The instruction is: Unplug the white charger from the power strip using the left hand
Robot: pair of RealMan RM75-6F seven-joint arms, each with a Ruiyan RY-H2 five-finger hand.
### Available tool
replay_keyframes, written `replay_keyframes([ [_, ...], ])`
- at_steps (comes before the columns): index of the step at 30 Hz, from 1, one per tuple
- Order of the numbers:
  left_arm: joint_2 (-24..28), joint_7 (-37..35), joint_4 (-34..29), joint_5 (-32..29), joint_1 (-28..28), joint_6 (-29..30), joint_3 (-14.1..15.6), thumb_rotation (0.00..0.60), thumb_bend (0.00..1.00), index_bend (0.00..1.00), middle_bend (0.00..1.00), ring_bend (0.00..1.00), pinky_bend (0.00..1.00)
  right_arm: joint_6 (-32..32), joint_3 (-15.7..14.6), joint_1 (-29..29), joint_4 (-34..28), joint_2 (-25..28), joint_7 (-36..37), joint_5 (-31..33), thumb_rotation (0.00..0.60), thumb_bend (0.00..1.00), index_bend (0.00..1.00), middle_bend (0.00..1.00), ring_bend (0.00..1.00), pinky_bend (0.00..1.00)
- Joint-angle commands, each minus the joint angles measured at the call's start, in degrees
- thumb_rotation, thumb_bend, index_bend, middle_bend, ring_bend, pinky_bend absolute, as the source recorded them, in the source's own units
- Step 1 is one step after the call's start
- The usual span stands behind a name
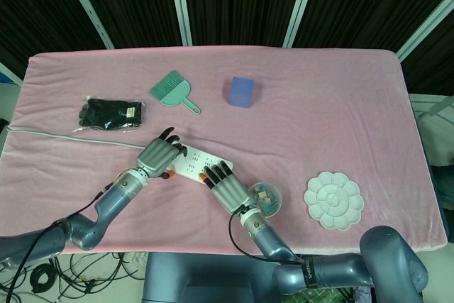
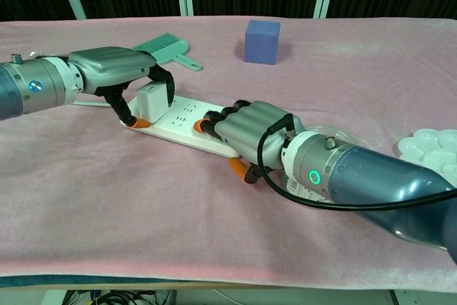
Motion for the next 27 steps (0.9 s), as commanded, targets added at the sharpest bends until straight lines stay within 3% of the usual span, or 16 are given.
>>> replay_keyframes([
  [1,1.7,2.7,-2.4,-4.2,-1.2,-2.1,-1.2,0.600,0.62,0.66,0.65,0.17,0.05,-0.1,0.0,0.1,0.0,0.0,0.0,0.0,0.600,0.58,0.11,0.07,0.08,0.05],
  [9,2.8,6.3,-4.9,-9.9,-2.4,-2.2,-1.4,0.600,0.62,0.66,0.65,0.17,0.05,-0.8,-0.9,0.4,0.0,0.5,-0.5,-0.7,0.600,0.58,0.13,0.07,0.08,0.05],
  [13,2.2,5.8,-4.8,-9.8,-2.0,-0.3,-1.1,0.600,0.62,0.67,0.66,0.18,0.05,-1.1,-1.0,0.6,-0.3,0.8,-0.8,-0.1,0.600,0.58,0.13,0.08,0.09,0.05],
  [27,-4.3,-15.0,7.3,10.8,1.9,13.9,2.6,0.600,0.62,0.68,0.66,0.18,0.08,-0.5,-1.2,0.7,-1.0,1.2,-1.4,1.0,0.600,0.58,0.16,0.08,0.09,0.05],
])
